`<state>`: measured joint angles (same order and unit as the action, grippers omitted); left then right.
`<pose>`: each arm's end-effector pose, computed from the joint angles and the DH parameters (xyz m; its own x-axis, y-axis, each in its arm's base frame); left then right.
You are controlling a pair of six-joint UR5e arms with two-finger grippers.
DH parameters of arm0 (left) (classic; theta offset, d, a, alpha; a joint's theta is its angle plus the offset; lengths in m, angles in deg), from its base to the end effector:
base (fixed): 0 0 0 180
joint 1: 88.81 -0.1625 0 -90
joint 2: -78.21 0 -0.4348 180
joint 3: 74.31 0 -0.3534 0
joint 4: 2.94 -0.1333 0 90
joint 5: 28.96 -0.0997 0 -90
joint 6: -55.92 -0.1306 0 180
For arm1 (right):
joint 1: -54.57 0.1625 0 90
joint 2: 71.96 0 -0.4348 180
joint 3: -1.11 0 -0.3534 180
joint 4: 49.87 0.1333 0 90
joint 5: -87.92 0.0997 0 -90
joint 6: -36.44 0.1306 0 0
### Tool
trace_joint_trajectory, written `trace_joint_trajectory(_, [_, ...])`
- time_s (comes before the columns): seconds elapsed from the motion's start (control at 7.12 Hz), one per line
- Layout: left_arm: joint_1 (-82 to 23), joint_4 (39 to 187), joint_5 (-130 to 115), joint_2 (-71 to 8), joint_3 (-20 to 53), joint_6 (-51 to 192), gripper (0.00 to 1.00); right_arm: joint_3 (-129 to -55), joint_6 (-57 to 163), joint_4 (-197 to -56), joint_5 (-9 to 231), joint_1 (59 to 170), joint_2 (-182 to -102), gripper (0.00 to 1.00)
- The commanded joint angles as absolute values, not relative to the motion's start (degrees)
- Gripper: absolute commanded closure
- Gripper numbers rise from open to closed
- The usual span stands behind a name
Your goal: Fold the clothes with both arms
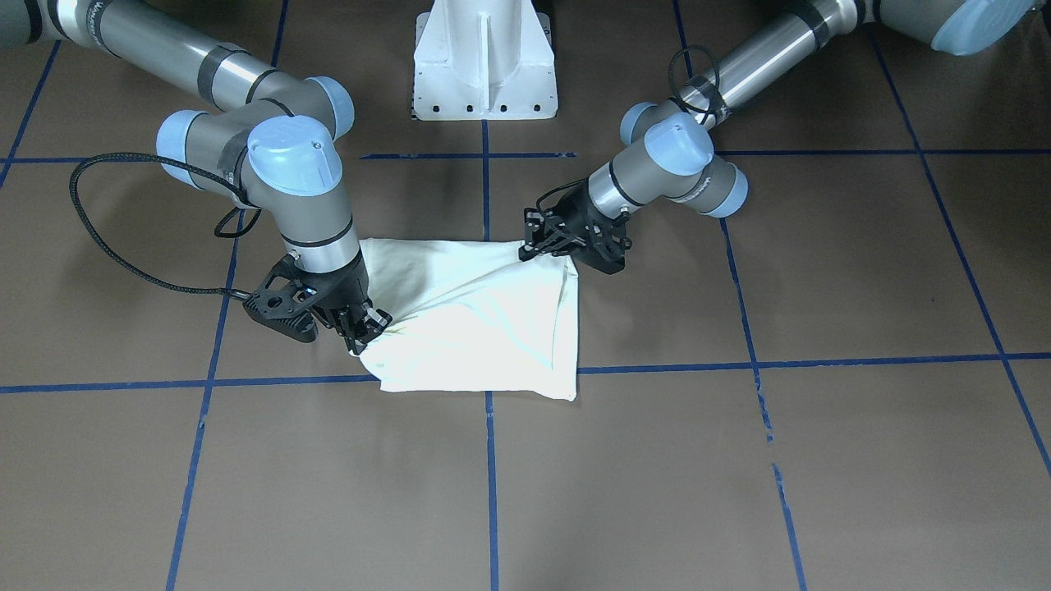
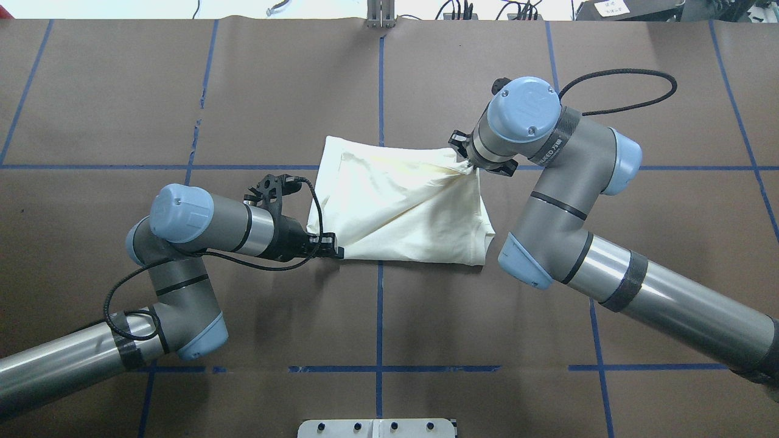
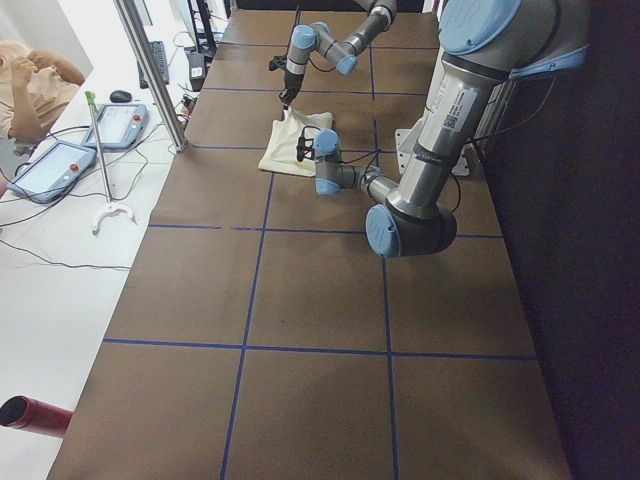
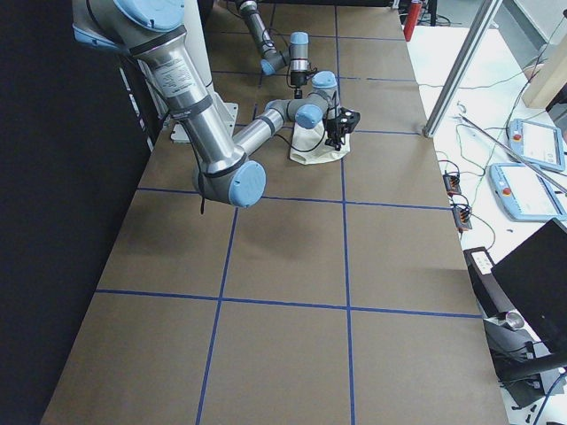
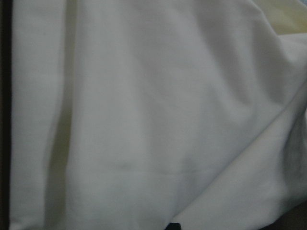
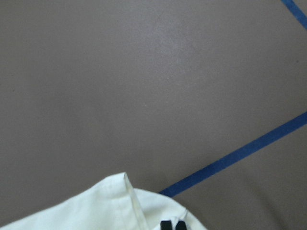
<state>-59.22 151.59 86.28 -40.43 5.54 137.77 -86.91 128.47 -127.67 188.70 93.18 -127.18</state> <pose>0.5468 -0.3998 0.3474 0.1157 0.0817 -0.9899 0.0628 0.9940 0.0894 -0.4840 -0.5258 0.3484 0.5341 0.4711 0.7020 -0.5289 0.8340 -0.1572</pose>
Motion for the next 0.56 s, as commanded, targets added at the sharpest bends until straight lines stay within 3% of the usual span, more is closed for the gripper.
trace_joint_trajectory(0.0, [-58.23, 150.95, 86.09, -38.26, 9.52, 138.18, 1.00, -86.79, 127.94, -127.65, 188.64, 93.25, -126.89, 1.00])
trace_joint_trajectory(0.42, [-56.13, 150.95, 84.87, -37.98, 10.68, 140.54, 1.00, -85.82, 127.67, -127.39, 188.64, 93.16, -126.28, 1.00])
